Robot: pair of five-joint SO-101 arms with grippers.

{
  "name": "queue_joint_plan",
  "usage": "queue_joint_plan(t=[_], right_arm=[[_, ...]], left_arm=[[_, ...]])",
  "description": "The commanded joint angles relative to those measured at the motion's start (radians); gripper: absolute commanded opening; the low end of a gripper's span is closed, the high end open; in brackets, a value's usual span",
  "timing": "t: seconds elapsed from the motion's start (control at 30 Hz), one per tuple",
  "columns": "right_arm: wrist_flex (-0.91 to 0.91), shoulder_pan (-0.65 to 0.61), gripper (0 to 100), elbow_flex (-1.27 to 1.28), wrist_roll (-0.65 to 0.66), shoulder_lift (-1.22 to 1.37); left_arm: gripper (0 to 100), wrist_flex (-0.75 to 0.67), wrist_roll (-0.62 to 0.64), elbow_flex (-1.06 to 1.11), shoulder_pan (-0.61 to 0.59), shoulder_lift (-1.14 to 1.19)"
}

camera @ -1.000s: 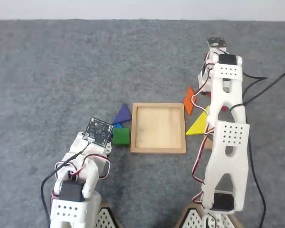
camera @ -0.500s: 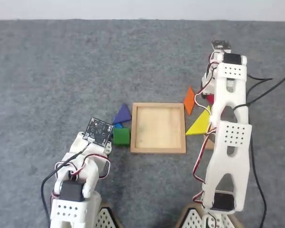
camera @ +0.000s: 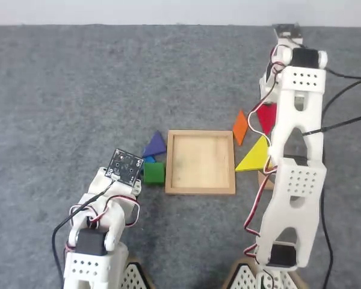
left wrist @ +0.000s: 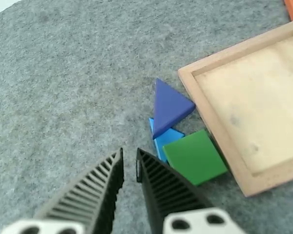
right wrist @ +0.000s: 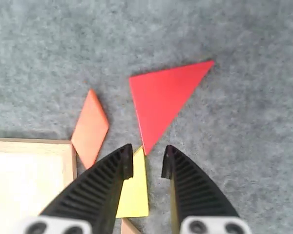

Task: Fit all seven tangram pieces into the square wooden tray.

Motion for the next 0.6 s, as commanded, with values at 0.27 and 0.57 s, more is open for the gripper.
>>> queue_joint_plan(t=[0.27, 0.57], right_arm=[[-0.176, -0.062, 28.6, -0.023, -0.423, 0.154], [-0.312, -0.059, 31.4, -0.023, -0.535, 0.219]], left_arm=[[5, 0.006, 0.008, -0.008, -0.003, -0.014], [5, 0.006, 0.008, -0.008, -0.003, -0.014]])
